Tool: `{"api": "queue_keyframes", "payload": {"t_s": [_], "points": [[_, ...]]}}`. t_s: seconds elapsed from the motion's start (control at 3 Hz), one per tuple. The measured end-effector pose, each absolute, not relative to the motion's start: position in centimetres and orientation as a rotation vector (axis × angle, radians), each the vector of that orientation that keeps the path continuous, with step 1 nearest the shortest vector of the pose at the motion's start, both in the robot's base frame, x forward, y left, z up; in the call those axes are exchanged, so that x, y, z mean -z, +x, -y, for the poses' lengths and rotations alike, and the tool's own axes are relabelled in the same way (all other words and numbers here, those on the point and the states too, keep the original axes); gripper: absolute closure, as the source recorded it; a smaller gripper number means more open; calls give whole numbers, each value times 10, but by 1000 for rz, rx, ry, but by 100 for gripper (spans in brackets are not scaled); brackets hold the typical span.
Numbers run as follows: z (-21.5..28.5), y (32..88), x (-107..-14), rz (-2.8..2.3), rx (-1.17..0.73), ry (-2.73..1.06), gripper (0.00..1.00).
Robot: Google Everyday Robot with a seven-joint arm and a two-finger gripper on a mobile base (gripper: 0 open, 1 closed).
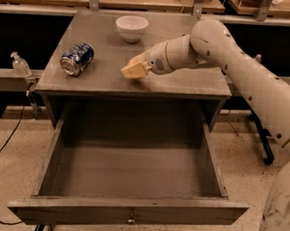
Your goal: Pick orange can from top drawer and place on counter
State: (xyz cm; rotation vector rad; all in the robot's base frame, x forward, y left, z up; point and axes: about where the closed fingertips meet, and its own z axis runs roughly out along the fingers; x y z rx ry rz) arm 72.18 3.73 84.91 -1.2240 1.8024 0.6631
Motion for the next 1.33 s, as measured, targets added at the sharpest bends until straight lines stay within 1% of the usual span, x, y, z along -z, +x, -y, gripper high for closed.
{"api": "queue_keyframes", "payload": {"t_s": [0.33, 0.67, 1.0, 1.33], "points": [[-40, 721, -848, -1802, -667, -1227, 15], [-43, 721, -846, -1802, -671, -1231, 0], [-40, 720, -848, -1795, -672, -1229, 0], [-23, 713, -866, -1749, -680, -1215, 0]]}}
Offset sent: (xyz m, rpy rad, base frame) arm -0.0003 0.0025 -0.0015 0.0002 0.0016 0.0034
